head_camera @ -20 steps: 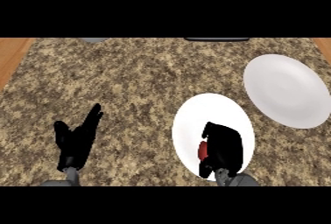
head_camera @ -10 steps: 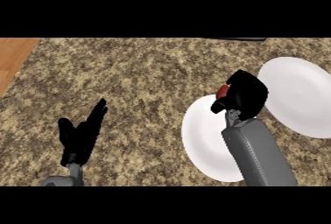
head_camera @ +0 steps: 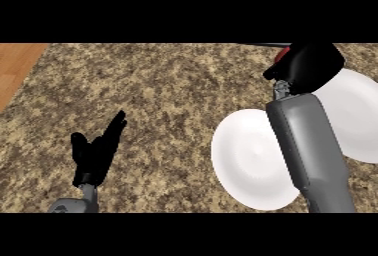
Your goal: Pick the bell pepper from the plate and place it in the plate
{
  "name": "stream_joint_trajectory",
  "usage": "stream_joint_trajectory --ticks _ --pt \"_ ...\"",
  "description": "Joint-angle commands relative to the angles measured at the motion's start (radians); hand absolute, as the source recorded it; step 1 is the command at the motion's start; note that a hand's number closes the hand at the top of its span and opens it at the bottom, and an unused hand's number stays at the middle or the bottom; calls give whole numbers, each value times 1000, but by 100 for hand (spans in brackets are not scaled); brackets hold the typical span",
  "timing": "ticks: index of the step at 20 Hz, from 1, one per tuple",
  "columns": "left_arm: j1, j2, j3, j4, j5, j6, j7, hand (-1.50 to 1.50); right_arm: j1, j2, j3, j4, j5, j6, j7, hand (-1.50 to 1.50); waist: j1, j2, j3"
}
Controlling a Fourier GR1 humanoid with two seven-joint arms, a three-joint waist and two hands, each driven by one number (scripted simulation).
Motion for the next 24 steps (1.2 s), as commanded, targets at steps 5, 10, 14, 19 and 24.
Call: stream_joint_trajectory --ticks 5,10,14,19,24 --pt "24 -22 -14 16 0 9 25 0 -60 27 -156 34 221 -306 251 150 -19 -2 -1" --pt "39 -16 -3 12 0 10 14 0 -9 27 -252 50 330 -431 233 150 -38 -5 0" --pt "20 7 15 14 12 -4 45 0 1 31 -326 82 422 -487 227 150 -52 -10 -1" --pt "48 -24 18 34 5 23 10 0 74 8 -456 90 432 -610 178 150 -74 -14 0" --pt "69 -4 20 17 20 -10 17 0 141 -10 -568 151 395 -775 88 150 -77 -19 0"
